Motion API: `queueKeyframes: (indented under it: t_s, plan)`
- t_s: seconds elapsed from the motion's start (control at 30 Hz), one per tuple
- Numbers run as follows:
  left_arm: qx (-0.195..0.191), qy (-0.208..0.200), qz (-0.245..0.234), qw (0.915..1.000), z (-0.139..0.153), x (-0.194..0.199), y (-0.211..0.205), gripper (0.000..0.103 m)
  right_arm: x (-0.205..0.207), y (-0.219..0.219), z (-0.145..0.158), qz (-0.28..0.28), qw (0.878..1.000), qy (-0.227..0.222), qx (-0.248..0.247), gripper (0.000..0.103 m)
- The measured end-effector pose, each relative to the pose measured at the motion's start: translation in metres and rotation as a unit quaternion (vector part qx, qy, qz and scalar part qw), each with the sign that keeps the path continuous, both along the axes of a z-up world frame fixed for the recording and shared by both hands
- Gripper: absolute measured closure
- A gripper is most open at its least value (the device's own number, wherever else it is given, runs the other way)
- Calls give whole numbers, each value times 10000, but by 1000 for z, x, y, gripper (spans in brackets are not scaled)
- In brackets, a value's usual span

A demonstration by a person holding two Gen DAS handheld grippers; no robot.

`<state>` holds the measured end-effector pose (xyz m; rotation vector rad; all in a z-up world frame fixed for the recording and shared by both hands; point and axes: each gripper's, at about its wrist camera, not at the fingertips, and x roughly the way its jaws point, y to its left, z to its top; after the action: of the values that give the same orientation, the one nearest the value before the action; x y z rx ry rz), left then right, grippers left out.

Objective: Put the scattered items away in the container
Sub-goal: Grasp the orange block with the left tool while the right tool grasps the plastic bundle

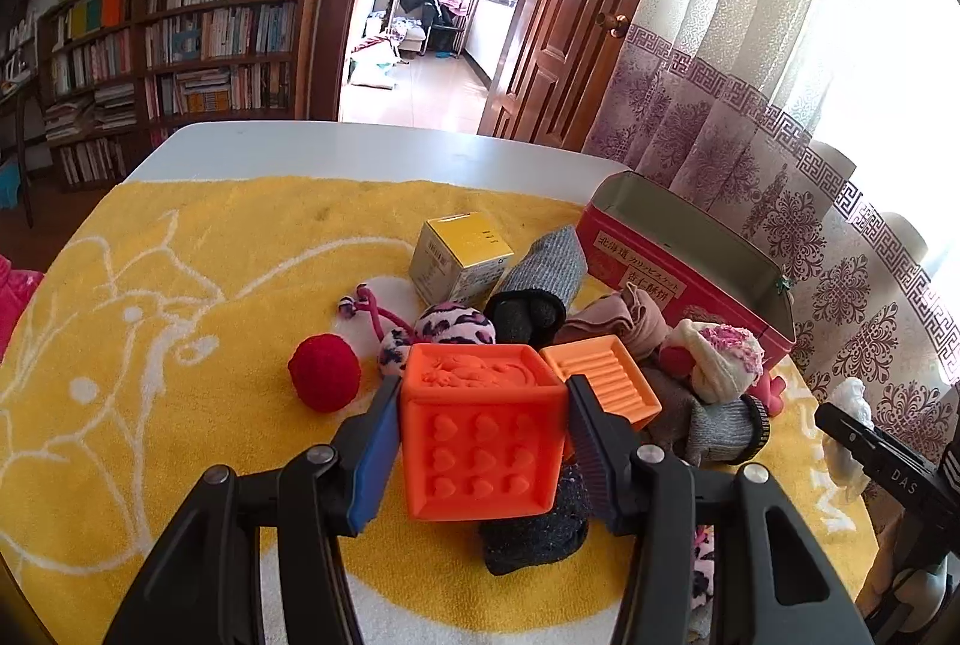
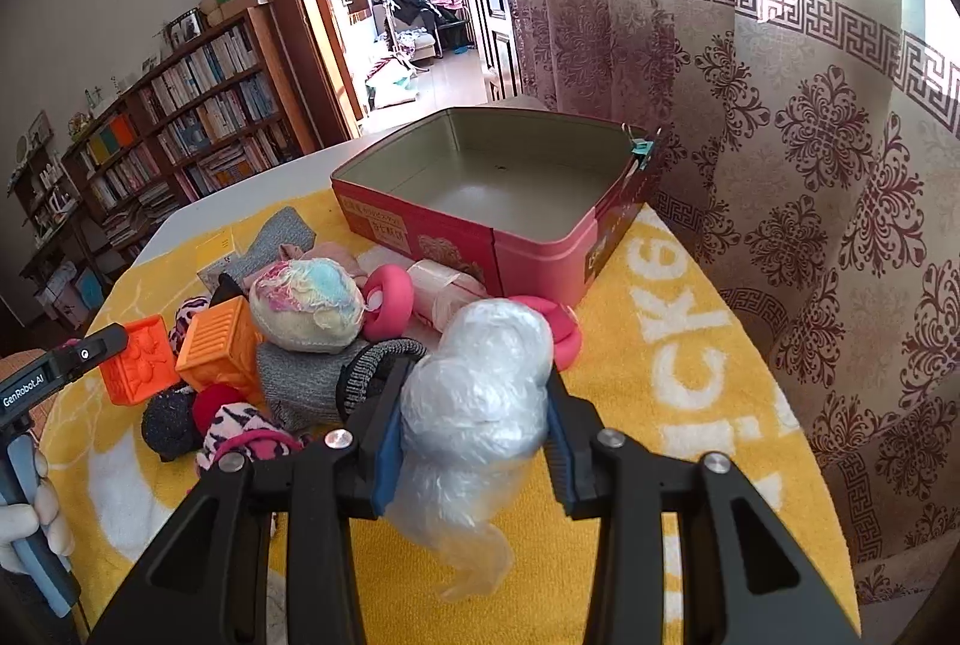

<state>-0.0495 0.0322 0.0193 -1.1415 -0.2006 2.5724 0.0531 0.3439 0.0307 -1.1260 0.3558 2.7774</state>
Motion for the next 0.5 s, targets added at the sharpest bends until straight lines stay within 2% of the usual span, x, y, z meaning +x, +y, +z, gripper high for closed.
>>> queueKeyframes:
  t_s: [0.17, 0.37, 0.5]
  plan:
    - [-331, -101, 168, 9993, -11, -5, 3, 48, -4, 5, -1, 7, 10000, 35, -73, 60]
    - [-292, -332, 351, 9984, -29, -13, -8, 46, -10, 5, -13, 65, 9997, -85, -208, 60]
    - [-226, -540, 265, 9979, -42, -17, -6, 46, -10, 5, -16, 105, 9996, -130, -220, 60]
